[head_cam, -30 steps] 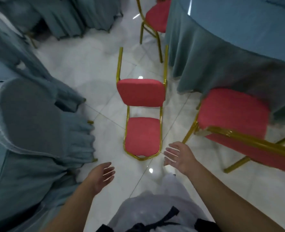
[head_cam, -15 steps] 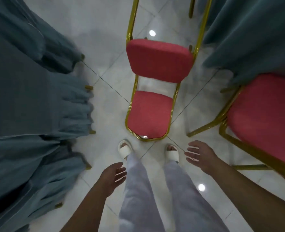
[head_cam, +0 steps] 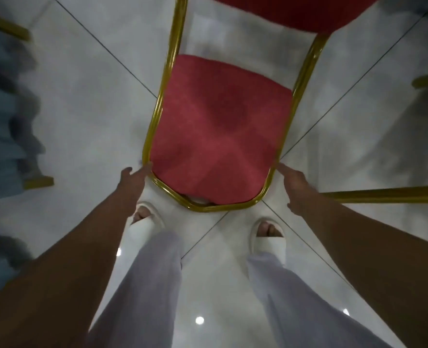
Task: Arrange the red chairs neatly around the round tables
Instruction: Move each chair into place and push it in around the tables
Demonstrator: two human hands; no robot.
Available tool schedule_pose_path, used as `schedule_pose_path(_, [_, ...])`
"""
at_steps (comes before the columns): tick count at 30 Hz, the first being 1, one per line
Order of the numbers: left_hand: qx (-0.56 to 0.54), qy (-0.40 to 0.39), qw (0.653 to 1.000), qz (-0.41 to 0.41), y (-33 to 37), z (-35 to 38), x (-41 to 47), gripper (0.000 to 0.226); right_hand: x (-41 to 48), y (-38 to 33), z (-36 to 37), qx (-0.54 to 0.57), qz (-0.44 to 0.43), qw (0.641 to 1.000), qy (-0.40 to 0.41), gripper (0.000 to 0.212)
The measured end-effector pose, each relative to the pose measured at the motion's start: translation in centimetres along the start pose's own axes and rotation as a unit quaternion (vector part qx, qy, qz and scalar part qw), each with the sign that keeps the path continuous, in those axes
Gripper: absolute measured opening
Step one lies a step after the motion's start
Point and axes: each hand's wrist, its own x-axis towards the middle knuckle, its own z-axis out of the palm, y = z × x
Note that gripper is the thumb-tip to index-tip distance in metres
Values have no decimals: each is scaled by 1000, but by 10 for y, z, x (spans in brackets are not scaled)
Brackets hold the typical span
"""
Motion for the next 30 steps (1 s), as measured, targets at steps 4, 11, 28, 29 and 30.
schedule_pose_path(4, [-52, -70, 996, -8, -12, 30, 75, 56, 78, 4, 18, 44, 29, 997, -60, 94])
schedule_pose_path(11, [-70, -120, 990, -20, -18, 0, 28, 50, 32, 3, -1, -14, 50, 998, -39, 85])
schedule_pose_path(28, [-148, -267, 922, 240, 240, -291, -449, 19, -486, -90, -128, 56, 29, 995, -73, 53])
schedule_pose_path(29, [-142, -285, 915, 247, 259, -293, -467, 19, -509, -98, -130, 55, 27, 996, -60, 49])
schedule_pose_path(30, [-132, -299, 910, 257, 277, -295, -486, 25, -532, -106, -130, 45, 21, 998, -47, 46])
